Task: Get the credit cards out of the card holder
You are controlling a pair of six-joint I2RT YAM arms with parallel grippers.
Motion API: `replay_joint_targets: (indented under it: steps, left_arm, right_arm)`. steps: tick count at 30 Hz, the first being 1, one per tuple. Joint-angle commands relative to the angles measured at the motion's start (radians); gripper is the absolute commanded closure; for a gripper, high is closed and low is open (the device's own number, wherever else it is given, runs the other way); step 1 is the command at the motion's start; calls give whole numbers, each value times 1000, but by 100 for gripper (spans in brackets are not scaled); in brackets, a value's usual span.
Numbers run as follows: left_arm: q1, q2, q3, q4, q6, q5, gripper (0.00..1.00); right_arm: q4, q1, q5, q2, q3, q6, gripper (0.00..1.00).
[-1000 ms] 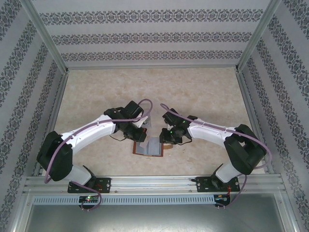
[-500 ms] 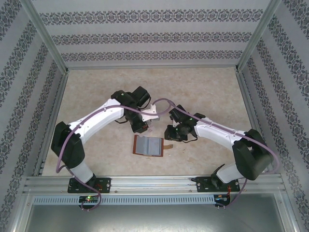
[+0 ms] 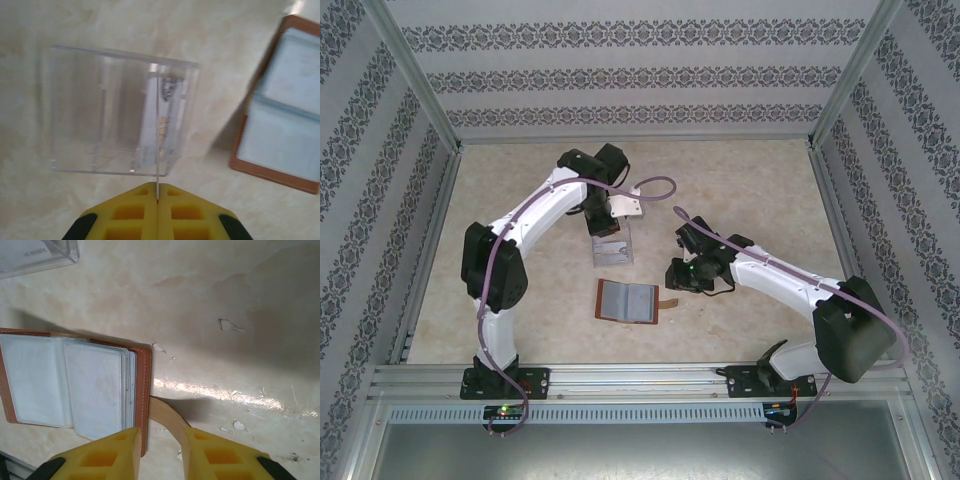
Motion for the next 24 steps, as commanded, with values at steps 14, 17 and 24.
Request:
replay_joint_targets:
  steps: [14, 17, 24]
  left_arm:
    - [32, 178, 137, -56, 165, -83, 100]
    - [32, 195, 132, -61, 176, -78, 100]
    - [32, 216, 105, -68, 220, -60, 100]
  right_arm:
    - [-31, -16, 35, -40, -14, 13, 71]
    - [-29, -22, 34, -46, -21, 13, 71]
    - [-18, -23, 28, -51, -36, 17, 71]
